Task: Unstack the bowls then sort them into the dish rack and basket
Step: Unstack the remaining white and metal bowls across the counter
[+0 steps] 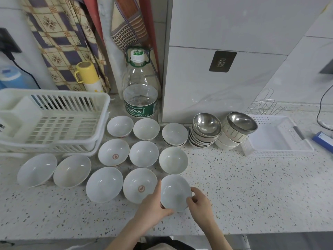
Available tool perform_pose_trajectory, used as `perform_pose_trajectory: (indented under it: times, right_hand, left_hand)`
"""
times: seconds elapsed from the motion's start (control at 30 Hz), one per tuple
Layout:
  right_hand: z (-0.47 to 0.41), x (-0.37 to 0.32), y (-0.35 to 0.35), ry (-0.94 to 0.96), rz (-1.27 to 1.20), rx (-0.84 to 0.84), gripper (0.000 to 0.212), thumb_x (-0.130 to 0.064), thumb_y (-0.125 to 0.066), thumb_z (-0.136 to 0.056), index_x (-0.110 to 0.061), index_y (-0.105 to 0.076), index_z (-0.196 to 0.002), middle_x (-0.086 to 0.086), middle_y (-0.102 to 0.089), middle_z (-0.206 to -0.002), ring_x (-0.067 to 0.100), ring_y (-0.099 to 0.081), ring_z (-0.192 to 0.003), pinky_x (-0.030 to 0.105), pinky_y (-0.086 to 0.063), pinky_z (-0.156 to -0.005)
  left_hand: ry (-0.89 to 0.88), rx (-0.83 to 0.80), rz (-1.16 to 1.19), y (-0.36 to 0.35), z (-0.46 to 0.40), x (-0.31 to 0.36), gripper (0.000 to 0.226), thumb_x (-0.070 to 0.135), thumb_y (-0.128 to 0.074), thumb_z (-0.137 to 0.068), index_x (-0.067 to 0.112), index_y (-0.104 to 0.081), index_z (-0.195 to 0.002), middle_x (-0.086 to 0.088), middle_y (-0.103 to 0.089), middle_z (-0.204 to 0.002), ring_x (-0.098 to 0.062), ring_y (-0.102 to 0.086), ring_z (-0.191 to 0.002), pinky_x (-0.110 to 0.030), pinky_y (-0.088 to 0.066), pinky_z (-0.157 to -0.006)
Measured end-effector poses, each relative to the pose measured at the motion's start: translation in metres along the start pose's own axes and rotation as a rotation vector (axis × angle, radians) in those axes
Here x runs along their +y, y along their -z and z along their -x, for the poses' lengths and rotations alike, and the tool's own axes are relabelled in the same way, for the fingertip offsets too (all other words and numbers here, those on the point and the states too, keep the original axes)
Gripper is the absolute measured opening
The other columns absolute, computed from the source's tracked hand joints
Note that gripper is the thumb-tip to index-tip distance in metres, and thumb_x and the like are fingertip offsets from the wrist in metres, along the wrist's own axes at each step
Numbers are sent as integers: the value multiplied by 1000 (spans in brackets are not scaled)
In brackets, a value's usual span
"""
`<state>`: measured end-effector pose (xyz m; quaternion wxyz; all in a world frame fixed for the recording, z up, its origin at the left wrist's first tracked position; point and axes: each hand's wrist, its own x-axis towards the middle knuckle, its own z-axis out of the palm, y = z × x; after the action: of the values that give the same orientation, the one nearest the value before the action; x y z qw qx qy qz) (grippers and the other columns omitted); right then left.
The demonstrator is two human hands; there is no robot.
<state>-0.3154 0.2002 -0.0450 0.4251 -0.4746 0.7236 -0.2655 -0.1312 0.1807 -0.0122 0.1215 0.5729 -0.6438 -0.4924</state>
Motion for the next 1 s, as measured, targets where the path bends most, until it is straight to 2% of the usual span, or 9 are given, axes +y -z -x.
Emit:
perform_pose_trajectory:
  times: [0.1,0.23,0.37,0.47,0.57,0.67,0.73,0.87,1.0]
  right_hand:
    - [-1,0,0,-7,-6,-5,33,-5,-50,-86,-30,-57,-107,-9,-42,-40,6,-35,-38,14,-30,-38]
    - [-2,-1,3,-9,15,-22,34,-5,-51,-86,-29,-56,-109,-6,-44,-41,6,-34,-39,16,-30,-40]
    - [-5,-1,6,-22,30,-52,32,-7,-52,-86,-29,-56,-109,-5,-43,-42,6,-32,-39,16,-27,-40]
    - [-8,-3,8,-37,51,-84,31,-9,-52,-86,-26,-55,-111,-5,-45,-43,6,-34,-38,14,-28,-40]
    - [-10,-4,10,-58,47,-90,23,-17,-54,-87,-27,-57,-107,0,-51,-45,6,-36,-39,17,-30,-40]
    - [-11,-8,17,-94,31,-17,18,-35,-57,-89,-26,-64,-102,6,-68,-59,10,-55,-48,22,-39,-46]
    - [-16,-13,26,-119,39,52,21,-42,-55,-90,-25,-65,-100,2,-70,-62,9,-59,-51,22,-42,-46]
    - [-37,-29,53,-98,50,212,26,-42,-53,-93,-21,-65,-103,-3,-70,-65,4,-53,-43,21,-40,-44]
    - [-66,-53,81,-78,-38,356,29,-37,-52,-94,-16,-66,-108,-2,-70,-66,4,-46,-38,23,-41,-41]
  left_hand:
    - [7,4,-83,1,-1,2,87,35,-77,-73,38,-23,-141,14,-61,-95,-2,-63,-78,-15,-50,-66]
    - [53,-11,-259,3,-4,3,98,41,-76,-75,31,-12,-149,8,-61,-92,-6,-59,-74,-16,-43,-59]
    - [65,-16,-389,4,-7,4,98,49,-75,-76,25,-13,-148,2,-67,-100,-12,-64,-83,-19,-42,-56]
    - [75,-26,-418,4,-11,2,102,50,-75,-76,23,-11,-150,-1,-69,-104,-16,-67,-92,-24,-45,-64]
    - [70,-15,-420,5,-11,2,100,57,-70,-77,22,-12,-151,1,-66,-98,-16,-66,-90,-26,-47,-65]
    - [50,56,-400,9,-15,3,96,64,-56,-84,26,-4,-155,3,-63,-91,-20,-62,-101,-30,-50,-74]
    - [32,113,-355,16,-23,6,81,62,-47,-91,27,-13,-156,1,-68,-94,-20,-64,-100,-34,-52,-82]
    - [28,215,-177,34,-50,23,55,49,-49,-95,25,-42,-144,2,-68,-86,-21,-68,-92,-37,-52,-85]
    - [77,298,-125,55,-92,42,53,45,-48,-97,19,-44,-143,-6,-74,-102,-25,-64,-107,-40,-48,-95]
